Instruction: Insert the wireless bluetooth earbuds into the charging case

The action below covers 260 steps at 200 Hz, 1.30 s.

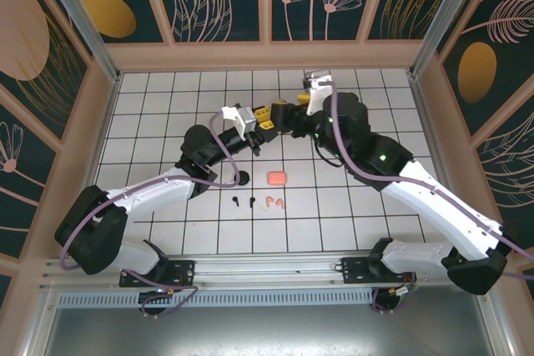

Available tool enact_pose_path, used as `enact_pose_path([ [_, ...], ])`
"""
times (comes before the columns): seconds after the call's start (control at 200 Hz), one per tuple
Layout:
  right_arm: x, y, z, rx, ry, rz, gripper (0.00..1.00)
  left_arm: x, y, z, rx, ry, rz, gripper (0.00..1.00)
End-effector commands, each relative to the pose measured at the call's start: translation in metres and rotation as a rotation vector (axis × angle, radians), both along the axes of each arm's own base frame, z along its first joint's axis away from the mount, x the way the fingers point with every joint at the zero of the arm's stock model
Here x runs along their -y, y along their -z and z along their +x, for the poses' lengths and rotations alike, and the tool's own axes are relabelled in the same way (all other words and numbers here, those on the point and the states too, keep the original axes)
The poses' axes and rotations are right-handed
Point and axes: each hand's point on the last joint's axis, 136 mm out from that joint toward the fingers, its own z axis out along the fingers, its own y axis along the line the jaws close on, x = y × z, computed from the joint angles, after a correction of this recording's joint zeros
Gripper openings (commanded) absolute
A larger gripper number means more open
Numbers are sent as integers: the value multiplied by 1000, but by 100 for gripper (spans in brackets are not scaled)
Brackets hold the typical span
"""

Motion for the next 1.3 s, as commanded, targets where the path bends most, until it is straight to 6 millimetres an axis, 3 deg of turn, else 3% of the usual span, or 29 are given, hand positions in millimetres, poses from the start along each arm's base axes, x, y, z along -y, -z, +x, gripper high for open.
enact_pose_path([
  [0.0,22,-52,-7,65,36,134,72,1,-19,-6,45,27,-44,0],
  [0.09,25,-54,1,43,41,132,72,3,-15,-6,38,33,-37,0],
  [0.19,22,-42,18,-12,42,96,68,5,-11,-6,32,43,-21,0],
  [0.43,2,-3,62,-177,8,-26,31,11,-2,-9,17,79,18,0],
  [0.566,-12,17,72,-255,-41,-100,21,13,0,-10,10,94,29,0],
  [0.701,-17,35,61,-326,-101,-138,13,15,0,-9,8,96,30,0],
  [0.876,-11,57,20,-395,-155,-152,5,16,-2,-3,5,80,27,0],
  [1.016,5,64,-7,-415,-150,-114,3,17,-2,2,-8,63,17,0],
  [1.211,45,35,15,-322,39,27,5,17,2,8,-55,55,-7,0],
  [1.296,59,31,23,-305,111,74,7,18,10,16,-107,33,-1,0],
])
